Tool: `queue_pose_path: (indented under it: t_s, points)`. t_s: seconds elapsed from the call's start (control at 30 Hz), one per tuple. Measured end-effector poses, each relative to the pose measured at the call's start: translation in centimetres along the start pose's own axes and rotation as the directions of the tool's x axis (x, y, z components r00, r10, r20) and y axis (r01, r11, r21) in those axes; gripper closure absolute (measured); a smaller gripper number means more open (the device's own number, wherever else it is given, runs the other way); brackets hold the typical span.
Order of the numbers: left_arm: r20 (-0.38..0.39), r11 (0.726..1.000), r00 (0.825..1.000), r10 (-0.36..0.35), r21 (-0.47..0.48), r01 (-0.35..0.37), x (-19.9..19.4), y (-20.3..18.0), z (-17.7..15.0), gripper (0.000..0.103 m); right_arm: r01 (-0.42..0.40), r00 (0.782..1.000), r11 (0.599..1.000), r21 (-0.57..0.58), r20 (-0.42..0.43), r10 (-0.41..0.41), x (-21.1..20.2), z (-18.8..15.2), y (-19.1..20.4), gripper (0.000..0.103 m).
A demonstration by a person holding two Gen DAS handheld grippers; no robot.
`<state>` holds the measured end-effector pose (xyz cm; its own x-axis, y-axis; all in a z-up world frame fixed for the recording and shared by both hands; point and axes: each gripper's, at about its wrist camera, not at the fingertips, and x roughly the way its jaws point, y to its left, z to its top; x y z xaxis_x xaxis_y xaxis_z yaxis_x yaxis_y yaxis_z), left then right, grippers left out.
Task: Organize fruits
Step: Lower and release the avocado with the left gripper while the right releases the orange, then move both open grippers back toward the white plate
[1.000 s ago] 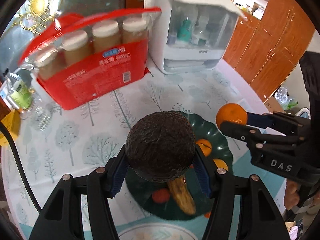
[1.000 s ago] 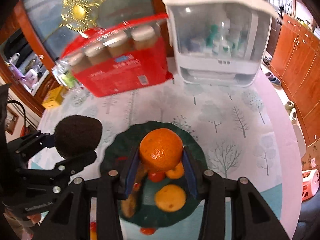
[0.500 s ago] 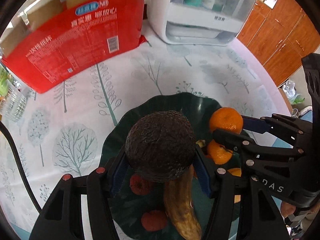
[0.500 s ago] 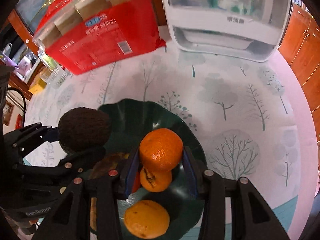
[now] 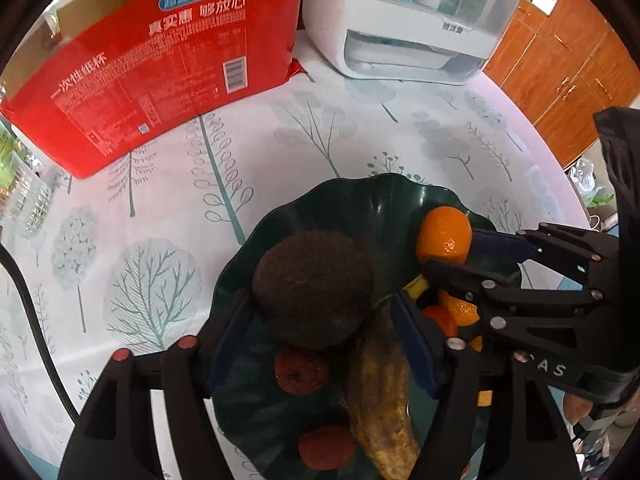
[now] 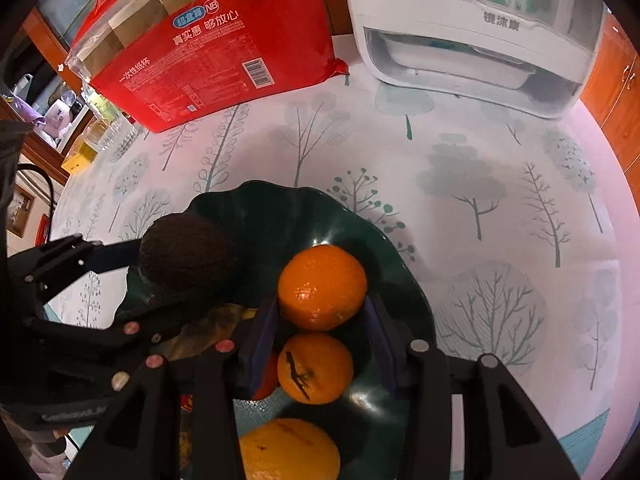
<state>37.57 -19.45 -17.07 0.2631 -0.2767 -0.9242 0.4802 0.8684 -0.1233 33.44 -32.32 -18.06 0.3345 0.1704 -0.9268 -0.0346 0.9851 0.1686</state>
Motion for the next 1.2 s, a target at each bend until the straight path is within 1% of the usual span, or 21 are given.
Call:
queue_pose_path:
  t_s: [0.13,0.3,0.5,0.7,0.87,0.97,1.2]
  points:
    - [0.006,1.0,1.0,0.004,0.012,-0.005,-0.8,0.0,-0.2,0.03,0.009,1.0,1.0,-0.008,0.002,-0.009,-0.4,0.0,0.3,0.058]
    - [0.014,1.0,1.0,0.006,0.014,-0.006,-1.9,0.0,-0.5,0.029,0.041,0.999,0.998,-0.042,0.018,-0.04,-1.5,-0.1,1.1,0.058]
    - [0.023,1.0,1.0,0.016,0.016,-0.016,-3.2,-0.1,-1.1,0.025,0.047,0.998,0.998,-0.048,0.041,-0.045,-3.0,-0.4,1.5,0.058]
    - [0.028,1.0,0.999,0.023,0.012,-0.024,-4.5,-0.1,-1.8,0.023,0.052,0.998,0.998,-0.039,0.049,-0.05,-4.2,-1.0,1.8,0.058]
    - [0.034,0.999,0.999,0.043,0.015,-0.043,-5.8,-0.2,-2.6,0.022,0.055,0.997,0.998,-0.031,0.06,-0.053,-5.3,-1.6,2.3,0.058]
    - [0.041,0.999,0.998,0.041,0.01,-0.042,-6.8,-0.1,-3.0,0.022,0.065,0.996,0.997,-0.031,0.068,-0.063,-6.1,-2.0,2.7,0.058]
    - [0.081,0.999,0.996,0.045,-0.019,-0.044,-10.1,0.3,-3.9,0.022,0.065,0.994,0.998,0.002,0.083,-0.065,-8.5,-2.9,3.2,0.058]
